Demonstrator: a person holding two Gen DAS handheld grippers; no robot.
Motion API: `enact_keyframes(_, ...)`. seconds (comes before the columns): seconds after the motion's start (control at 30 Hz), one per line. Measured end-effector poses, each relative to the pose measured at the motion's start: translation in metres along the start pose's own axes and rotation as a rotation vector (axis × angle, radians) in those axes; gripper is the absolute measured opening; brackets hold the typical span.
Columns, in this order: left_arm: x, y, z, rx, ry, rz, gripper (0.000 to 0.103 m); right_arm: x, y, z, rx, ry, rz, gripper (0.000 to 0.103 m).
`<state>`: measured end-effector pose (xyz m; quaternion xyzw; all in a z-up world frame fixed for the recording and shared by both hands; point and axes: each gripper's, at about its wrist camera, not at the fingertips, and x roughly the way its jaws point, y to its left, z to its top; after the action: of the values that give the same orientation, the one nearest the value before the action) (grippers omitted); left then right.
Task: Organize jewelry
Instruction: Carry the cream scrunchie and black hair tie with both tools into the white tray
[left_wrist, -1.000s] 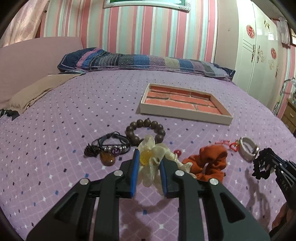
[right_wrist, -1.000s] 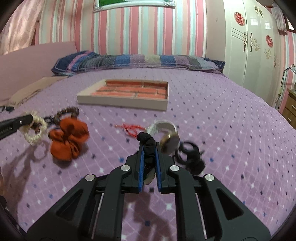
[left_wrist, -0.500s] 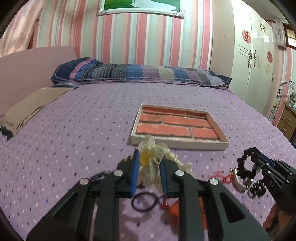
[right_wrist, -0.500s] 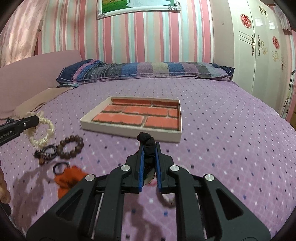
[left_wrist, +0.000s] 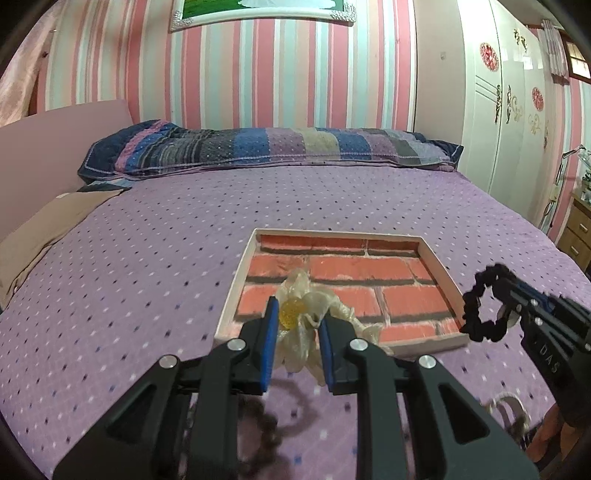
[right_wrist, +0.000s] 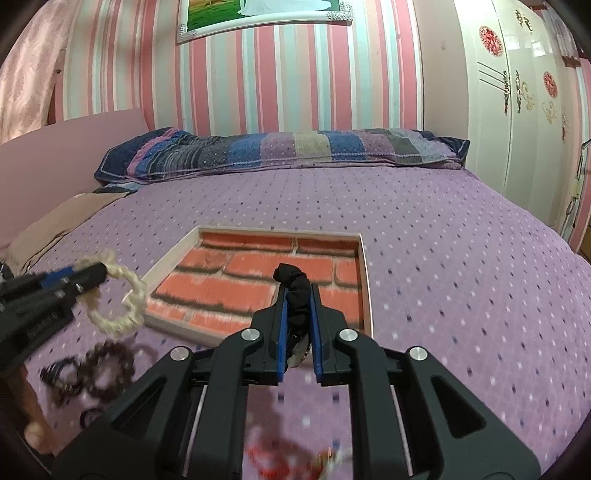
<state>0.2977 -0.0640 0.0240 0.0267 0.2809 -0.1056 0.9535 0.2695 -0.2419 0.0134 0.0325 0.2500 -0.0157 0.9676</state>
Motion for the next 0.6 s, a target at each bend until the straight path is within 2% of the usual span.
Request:
enact_keyframes(0.3,0.092,-0.002,0.039,-0.033,0.065,0.001,0.021,0.085,0.002,0.037,-0.023,0.018,-0.031,0.012)
enact_keyframes(0.6,0.185,-0.006,0.071,0.004,0.157,0.050,0.021,0.179,-0.010,0.064,0.007,0.107,-0.086,0.012)
